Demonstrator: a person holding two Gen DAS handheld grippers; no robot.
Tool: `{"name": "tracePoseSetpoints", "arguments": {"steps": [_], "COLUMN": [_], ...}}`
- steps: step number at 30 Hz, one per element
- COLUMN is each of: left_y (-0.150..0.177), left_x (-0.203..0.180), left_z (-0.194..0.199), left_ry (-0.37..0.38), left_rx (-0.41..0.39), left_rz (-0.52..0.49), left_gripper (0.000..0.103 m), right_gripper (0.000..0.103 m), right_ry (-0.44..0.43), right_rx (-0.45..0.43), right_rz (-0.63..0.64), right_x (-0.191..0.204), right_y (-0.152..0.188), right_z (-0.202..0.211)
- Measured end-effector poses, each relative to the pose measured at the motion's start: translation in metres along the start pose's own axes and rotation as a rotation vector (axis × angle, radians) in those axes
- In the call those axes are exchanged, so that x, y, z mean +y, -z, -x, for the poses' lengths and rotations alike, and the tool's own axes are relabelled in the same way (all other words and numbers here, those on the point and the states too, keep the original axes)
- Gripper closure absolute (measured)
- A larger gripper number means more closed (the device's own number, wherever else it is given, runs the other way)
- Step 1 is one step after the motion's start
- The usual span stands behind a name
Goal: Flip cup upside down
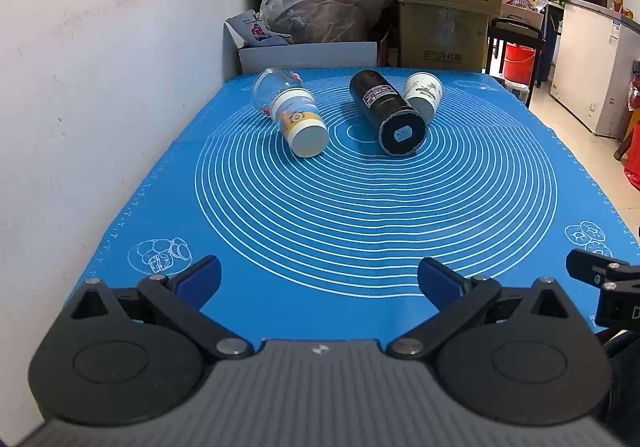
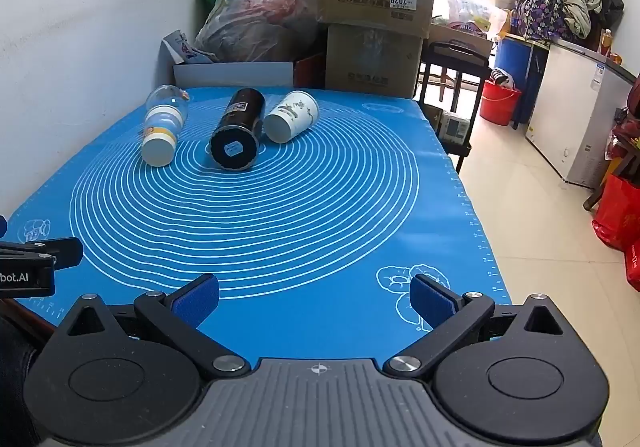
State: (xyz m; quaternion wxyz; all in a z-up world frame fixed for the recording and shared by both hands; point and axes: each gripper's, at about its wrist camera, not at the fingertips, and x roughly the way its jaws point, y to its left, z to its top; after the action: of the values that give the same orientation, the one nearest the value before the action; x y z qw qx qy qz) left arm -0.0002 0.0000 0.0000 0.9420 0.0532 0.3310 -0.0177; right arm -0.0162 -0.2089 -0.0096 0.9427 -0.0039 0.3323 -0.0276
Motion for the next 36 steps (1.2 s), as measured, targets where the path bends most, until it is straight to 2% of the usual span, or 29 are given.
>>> {"name": "tracePoseSetpoints", "arguments": {"steps": [36], "left_y": [0.0004], "left_x": [-0.0037], "left_z": [-0.0034], "left_ry": [0.007], "left_rx": [0.017], "left_rz": [-0.008], "left_gripper": [0.000], "right_gripper": [0.000], "right_ry": [0.007], "right_rx": [0.006], "right_rz": [0.013], "right_x": [0.0034], "right_y": [0.0011], "right_z": [0.0004]}}
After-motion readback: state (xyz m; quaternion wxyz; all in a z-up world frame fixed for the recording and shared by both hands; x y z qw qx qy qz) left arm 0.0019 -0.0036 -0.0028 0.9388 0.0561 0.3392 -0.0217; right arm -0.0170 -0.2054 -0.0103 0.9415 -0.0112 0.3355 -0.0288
